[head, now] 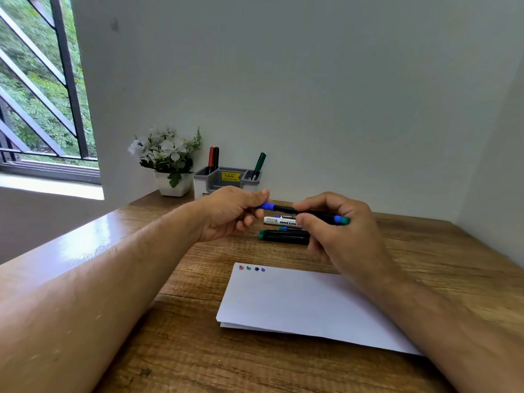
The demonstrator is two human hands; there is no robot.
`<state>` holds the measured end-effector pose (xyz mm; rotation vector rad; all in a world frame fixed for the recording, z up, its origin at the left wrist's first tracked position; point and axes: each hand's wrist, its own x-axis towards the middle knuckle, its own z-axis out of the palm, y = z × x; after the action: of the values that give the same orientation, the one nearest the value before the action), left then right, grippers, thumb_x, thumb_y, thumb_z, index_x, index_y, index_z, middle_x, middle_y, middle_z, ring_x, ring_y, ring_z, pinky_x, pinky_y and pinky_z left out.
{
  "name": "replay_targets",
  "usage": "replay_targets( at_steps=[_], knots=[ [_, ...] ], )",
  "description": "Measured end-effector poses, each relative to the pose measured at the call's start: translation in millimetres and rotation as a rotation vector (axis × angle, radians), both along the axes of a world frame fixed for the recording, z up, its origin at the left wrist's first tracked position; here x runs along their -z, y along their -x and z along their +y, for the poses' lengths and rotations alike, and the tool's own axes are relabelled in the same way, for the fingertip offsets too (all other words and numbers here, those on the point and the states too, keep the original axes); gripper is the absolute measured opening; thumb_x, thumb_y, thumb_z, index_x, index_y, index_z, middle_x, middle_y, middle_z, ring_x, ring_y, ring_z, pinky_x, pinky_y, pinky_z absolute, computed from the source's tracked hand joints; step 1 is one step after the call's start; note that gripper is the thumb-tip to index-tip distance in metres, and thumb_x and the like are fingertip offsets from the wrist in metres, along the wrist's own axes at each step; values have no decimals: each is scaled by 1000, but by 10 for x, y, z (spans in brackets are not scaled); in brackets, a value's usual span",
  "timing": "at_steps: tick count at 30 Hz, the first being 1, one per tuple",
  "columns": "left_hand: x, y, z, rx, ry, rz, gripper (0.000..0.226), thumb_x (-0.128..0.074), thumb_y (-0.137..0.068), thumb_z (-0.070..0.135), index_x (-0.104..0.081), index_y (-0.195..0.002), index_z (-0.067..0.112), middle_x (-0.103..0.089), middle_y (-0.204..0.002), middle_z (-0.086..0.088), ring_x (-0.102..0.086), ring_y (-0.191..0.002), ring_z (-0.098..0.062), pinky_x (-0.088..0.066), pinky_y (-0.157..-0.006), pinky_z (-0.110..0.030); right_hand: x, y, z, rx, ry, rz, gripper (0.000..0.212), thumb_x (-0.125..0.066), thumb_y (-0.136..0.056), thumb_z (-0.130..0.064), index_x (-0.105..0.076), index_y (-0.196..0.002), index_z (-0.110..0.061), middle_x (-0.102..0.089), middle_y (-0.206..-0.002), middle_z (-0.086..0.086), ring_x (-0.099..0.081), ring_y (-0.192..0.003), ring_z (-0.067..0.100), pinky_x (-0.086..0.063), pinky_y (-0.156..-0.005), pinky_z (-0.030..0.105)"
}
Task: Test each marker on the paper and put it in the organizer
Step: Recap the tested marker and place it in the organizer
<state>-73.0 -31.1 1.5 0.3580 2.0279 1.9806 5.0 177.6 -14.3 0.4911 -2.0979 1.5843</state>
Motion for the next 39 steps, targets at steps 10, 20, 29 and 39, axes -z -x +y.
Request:
replay_targets(
  at_steps=[10,20,29,39],
  knots=[
    [-28,-60,29,58,-134,74,23,-41,-103,8,-63,-108,6,-65,-76,-9,-57,-60,-12,-48,-50,-19,10,81,41,126,-112,19,24,-67,-92,-12,-75,-106,-30,-76,-86,-5,-64,-44,6,-46,-48,13],
    [-23,-80,55,63,-103,127,23,-45,-100,1,-67,-106,2,-70,-79,-13,-65,-62,-13,-55,-57,-19,30,104,110,180,-368,16,17,-55,-99,-13,-69,-98,-22,-72,-87,-1,-62,-81,13,-44,-72,26],
    [-3,-62,77,55,-3,165,23,-45,-99,-1,-67,-107,1,-71,-82,-15,-66,-64,-13,-55,-59,-20,82,236,144,129,-265,-167,27,-52,-100,-19,-68,-79,-27,-52,-49,-13,-42,-45,1,-33,-55,30],
    [48,-52,238,-137,-263,87,15,-65,-92,15,-70,-102,4,-75,-85,-14,-71,-68,-14,-57,-57,-21,129,308,86,137,-262,-107,19,-49,-102,-27,-63,-90,-24,-55,-58,-9,-44,-49,4,-35,-56,31]
  ],
)
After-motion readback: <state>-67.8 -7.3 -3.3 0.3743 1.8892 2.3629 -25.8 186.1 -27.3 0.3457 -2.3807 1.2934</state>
